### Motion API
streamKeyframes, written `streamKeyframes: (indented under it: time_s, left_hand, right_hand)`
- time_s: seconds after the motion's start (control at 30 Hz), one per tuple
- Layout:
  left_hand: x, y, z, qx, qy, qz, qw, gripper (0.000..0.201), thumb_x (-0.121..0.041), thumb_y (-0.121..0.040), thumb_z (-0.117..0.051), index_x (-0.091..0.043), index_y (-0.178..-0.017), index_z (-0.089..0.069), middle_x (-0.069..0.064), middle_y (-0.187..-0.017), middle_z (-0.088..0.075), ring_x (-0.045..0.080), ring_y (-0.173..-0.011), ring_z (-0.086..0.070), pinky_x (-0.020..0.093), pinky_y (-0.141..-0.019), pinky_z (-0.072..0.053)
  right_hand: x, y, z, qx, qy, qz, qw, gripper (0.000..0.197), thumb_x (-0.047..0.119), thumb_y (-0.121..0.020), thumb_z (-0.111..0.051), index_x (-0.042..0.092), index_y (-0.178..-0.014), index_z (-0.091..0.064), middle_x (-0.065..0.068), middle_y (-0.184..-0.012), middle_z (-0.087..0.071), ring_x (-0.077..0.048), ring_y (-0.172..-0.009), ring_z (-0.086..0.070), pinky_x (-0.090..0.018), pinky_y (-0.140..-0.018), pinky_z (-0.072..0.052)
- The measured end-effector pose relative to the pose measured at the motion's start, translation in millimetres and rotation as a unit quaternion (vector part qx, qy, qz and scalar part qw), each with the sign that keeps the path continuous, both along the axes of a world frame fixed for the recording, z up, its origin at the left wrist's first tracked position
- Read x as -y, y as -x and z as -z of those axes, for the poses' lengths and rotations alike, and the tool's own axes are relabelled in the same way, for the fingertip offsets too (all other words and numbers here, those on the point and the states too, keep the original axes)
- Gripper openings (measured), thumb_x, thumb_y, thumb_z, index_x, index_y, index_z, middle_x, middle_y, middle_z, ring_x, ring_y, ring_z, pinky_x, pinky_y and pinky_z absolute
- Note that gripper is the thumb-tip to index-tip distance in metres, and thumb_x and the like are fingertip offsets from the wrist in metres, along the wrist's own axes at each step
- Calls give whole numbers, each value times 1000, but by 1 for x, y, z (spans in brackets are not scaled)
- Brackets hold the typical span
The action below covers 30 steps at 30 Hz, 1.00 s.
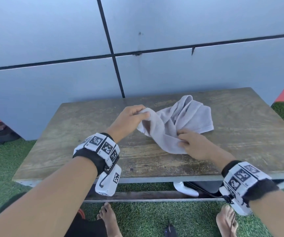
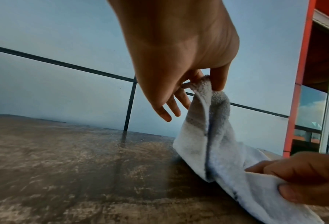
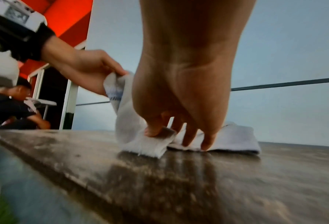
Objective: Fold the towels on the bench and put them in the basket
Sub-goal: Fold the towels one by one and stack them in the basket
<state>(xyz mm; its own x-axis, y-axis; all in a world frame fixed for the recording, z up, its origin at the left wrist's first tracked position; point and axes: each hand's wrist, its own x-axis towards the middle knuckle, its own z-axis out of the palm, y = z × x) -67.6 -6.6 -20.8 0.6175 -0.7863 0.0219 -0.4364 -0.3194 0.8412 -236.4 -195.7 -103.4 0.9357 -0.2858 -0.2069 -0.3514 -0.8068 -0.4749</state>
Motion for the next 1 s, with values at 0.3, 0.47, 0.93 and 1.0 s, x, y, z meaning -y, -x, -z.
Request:
streamKeyframes:
  time_s: [0.3,0.47,0.93,1.0]
  left_hand:
    - [-4,12,28,-75,-209,70,973,33,-35,-103,-50,-19,-87,-74,-14,-73,-70,11,-74,-62,30,-80,-47]
    - [0,9,37,-28,-149,23,988,35,-39,-102,-49,-11,-89,-67,-2,-71,-61,12,-60,-57,19,-56,-48]
    - [33,9,83,25,-75,84,993,43,-31,-100,-56,7,-81,-61,21,-81,-59,14,-67,-49,42,-64,-46]
    - [34,-1,71,22,-49,71,996,43,-28,-100,-58,8,-75,-56,18,-75,-52,11,-61,-41,27,-56,-36]
  right_hand:
    - [22,11,-32,126,-51,121,983,28,21,-99,-55,12,-73,-57,-7,-68,-59,-22,-63,-52,-34,-60,-37]
    - [30,8,-18,211,-6,210,955,18,27,-98,-58,18,-85,-67,-2,-83,-69,-24,-80,-61,-39,-72,-51]
    - [-6,-33,-4,87,-77,84,990,33,14,-95,-53,13,-63,-45,-7,-65,-52,-19,-61,-41,-33,-57,-31]
    - [-5,-39,-13,130,-113,88,981,38,15,-97,-55,15,-60,-47,-3,-59,-48,-13,-56,-36,-27,-54,-29]
